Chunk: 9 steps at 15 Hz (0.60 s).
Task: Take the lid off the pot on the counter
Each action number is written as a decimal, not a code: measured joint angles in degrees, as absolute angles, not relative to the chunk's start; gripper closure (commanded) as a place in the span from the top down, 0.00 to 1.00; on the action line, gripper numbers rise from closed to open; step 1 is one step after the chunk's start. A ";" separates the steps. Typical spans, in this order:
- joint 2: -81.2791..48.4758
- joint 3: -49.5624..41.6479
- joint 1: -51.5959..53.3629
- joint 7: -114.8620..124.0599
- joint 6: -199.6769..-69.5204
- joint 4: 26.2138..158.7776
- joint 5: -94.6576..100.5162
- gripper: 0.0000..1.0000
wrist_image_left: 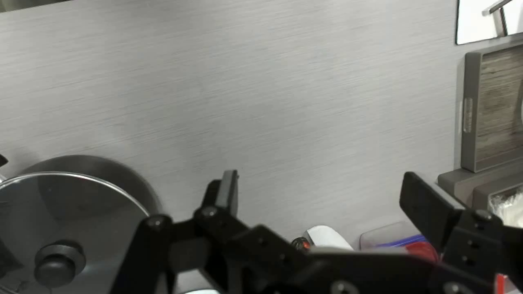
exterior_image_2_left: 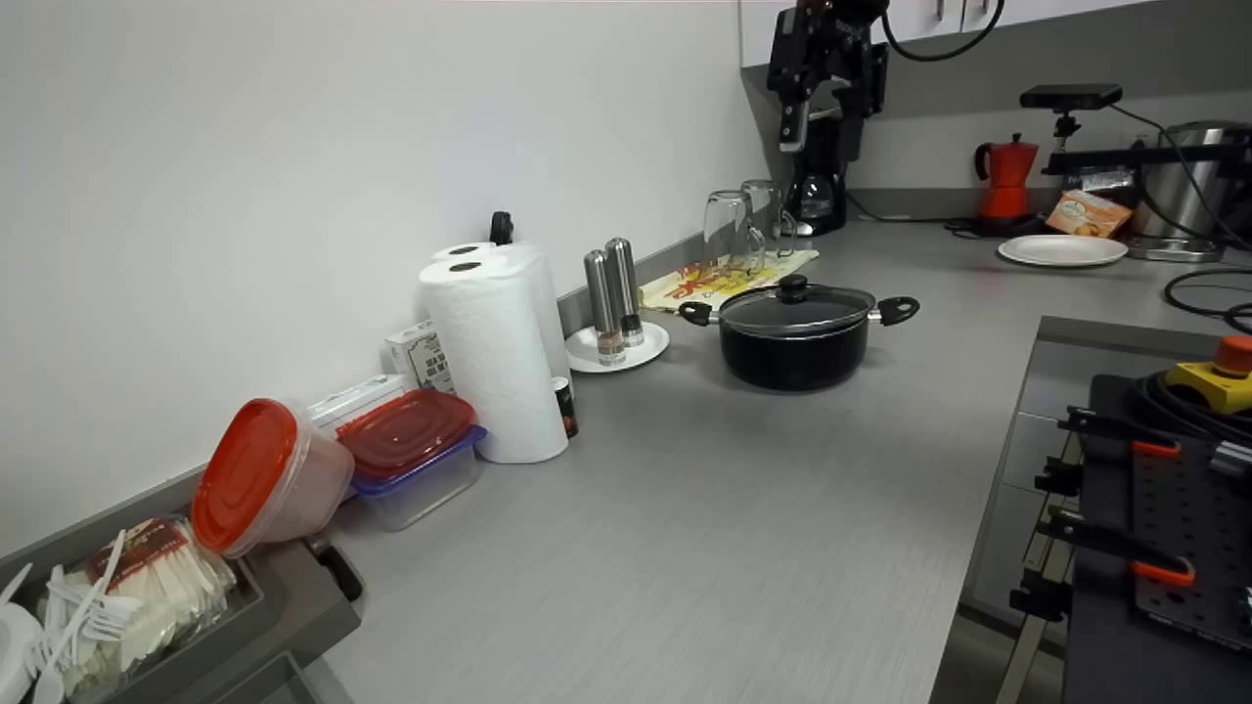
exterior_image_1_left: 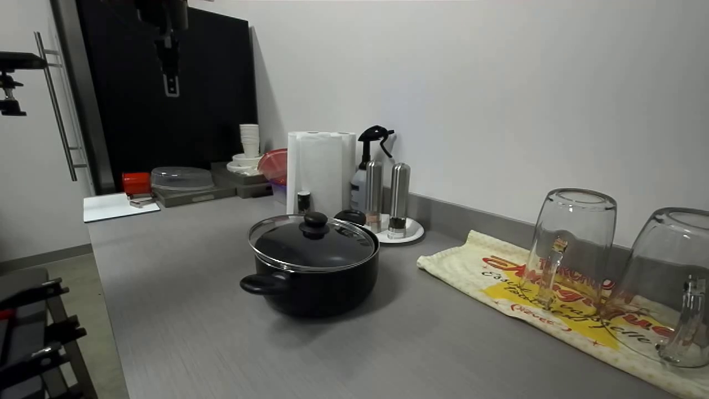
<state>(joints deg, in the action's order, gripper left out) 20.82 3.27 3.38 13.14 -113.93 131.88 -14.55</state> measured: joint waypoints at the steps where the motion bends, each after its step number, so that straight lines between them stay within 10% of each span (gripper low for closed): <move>1: 20.23 3.20 2.71 13.14 -114.90 131.65 -13.92 1.00; 9: 9.28 0.67 -3.50 13.23 -124.14 125.16 -4.84 1.00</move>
<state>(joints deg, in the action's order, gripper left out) 9.28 0.67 -3.50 13.23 -124.14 125.16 -4.84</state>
